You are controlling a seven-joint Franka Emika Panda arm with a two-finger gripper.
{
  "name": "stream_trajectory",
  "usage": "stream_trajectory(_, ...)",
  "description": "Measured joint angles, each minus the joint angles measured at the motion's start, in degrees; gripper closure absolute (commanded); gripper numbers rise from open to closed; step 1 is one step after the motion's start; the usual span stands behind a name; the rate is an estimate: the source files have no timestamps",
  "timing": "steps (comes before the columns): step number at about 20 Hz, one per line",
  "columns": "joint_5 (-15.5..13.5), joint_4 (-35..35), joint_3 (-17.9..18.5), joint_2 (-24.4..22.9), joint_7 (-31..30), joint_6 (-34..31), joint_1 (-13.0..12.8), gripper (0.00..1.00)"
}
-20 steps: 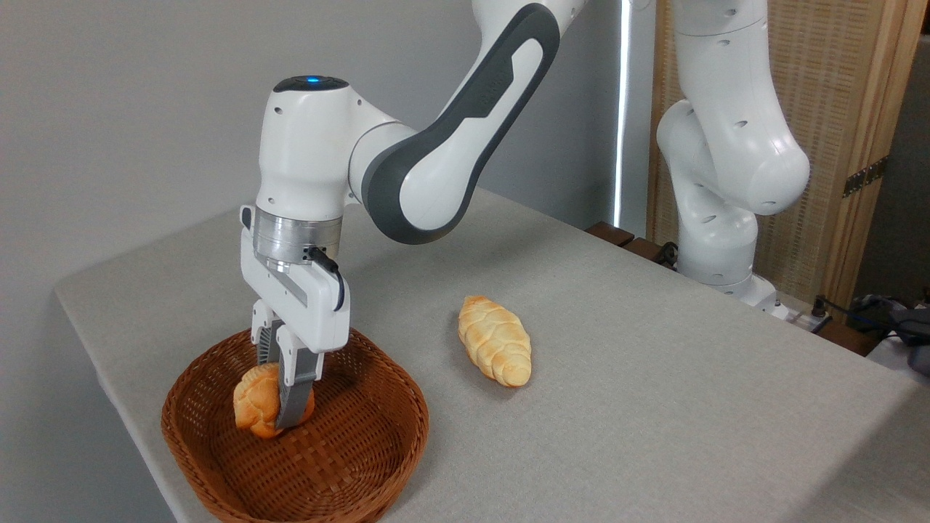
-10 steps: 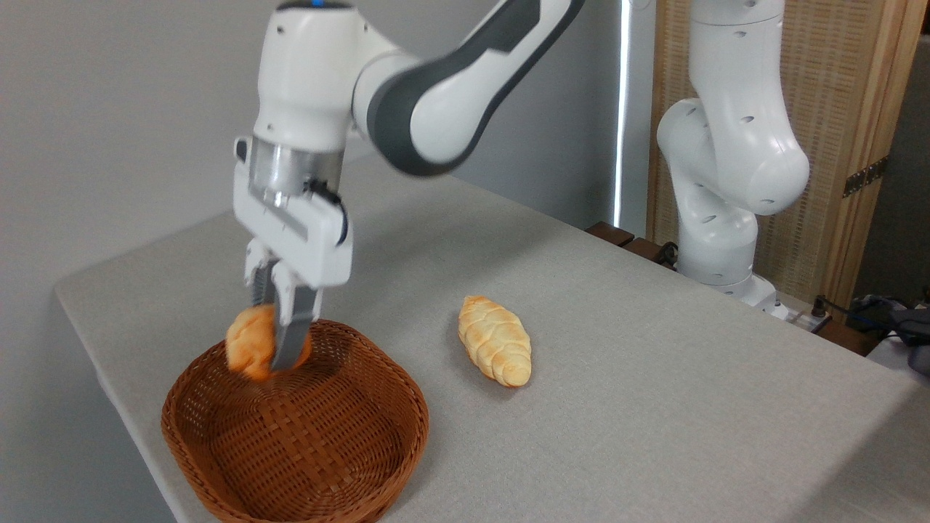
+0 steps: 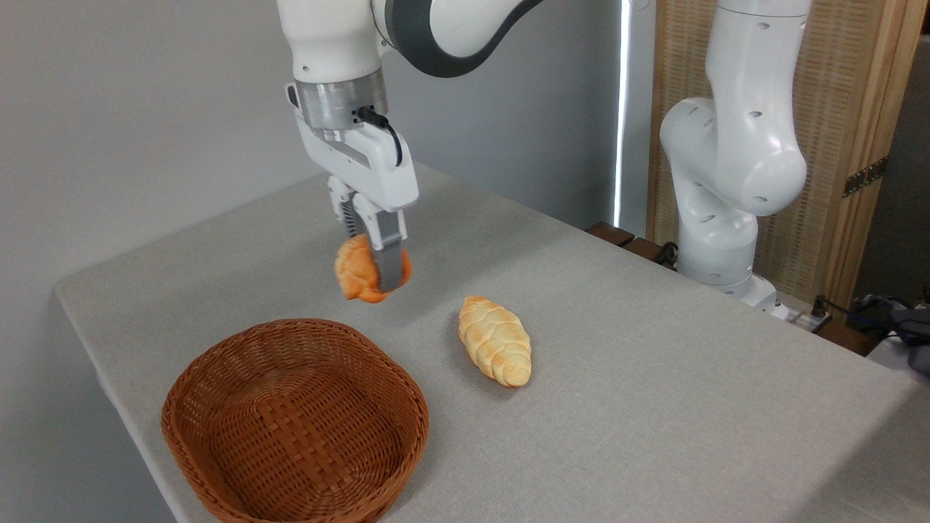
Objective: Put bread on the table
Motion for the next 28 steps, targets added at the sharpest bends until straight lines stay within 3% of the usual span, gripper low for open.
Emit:
stream_trajectory(2, 0.00, -1.30, -0.04, 0.22, 0.00, -1.87, -1.09, 0.25)
stream_trajectory(4, 0.00, -3.13, -0.08, 0.77, 0.00, -1.98, -2.36, 0.05)
stream_trajectory(5, 0.00, -3.83, -0.09, 1.24, 0.00, -1.98, -2.90, 0.00)
stream_trajectory(13, 0.00, -4.09, -0.61, 7.27, -0.01, 2.03, -4.26, 0.00)
stream_trajectory(23, 0.01, -3.35, -0.61, 6.71, 0.00, 3.30, -4.17, 0.00)
stream_trajectory(28, 0.00, -0.52, -0.32, 4.20, -0.06, 3.31, -4.06, 0.00)
